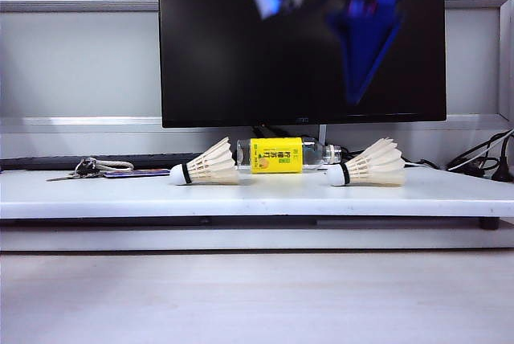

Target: Stack the badminton balls on the table vertically.

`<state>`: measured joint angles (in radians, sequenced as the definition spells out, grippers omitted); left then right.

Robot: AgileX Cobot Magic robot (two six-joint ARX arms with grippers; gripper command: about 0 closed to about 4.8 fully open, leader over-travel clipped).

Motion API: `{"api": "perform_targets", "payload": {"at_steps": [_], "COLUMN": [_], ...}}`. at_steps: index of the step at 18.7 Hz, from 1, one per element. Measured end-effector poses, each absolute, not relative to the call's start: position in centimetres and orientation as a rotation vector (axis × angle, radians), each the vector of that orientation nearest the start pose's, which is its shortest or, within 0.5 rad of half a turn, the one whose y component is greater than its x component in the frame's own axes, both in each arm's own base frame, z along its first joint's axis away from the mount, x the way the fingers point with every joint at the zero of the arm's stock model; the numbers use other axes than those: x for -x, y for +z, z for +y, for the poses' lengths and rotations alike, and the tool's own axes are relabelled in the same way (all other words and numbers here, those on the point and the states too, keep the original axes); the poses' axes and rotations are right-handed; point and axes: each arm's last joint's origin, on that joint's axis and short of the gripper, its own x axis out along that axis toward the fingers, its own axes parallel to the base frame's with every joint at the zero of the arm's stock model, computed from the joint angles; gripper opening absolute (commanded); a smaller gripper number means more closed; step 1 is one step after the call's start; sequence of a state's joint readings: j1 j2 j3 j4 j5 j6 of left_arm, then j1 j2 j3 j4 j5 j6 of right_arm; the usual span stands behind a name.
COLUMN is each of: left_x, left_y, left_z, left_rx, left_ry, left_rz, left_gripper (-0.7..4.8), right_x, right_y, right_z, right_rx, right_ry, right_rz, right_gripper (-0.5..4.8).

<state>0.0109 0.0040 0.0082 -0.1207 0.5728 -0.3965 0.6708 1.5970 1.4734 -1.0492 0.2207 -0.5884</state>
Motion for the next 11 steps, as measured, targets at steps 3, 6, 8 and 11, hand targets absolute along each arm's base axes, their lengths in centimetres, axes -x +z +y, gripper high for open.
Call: {"api": "perform_targets", "payload": {"at_steps": [3,6,8,11], "left_x": [-9.2,-9.2,-9.2,-9.1], "left_y": [15.5,15.5,15.5,15.5], "left_z": [-1.5,-1.6,-1.6,-1.6], "left_rx": [0.417,0.393,0.381,0.373], "left_ry": [-0.565,-0.58,-0.583,-0.594], "left_rz": [0.228,0.223,0.22,0.219], "left_gripper": [0.26,0.26,0.26,0.26], "right_x": [-26.4,-27.3,-27.5,-28.5], "right_y": [29.3,29.7,30.0,29.2], "right_z": [20.2,20.5,20.9,21.4], "right_rx": [1.203,1.248,1.246,1.204], "right_ry": [0.667,0.661,0.721,0.808], "right_rz": [0.903,0.794,0.744,0.771], "right_gripper": [2.77,2.79,2.79,2.79]}}
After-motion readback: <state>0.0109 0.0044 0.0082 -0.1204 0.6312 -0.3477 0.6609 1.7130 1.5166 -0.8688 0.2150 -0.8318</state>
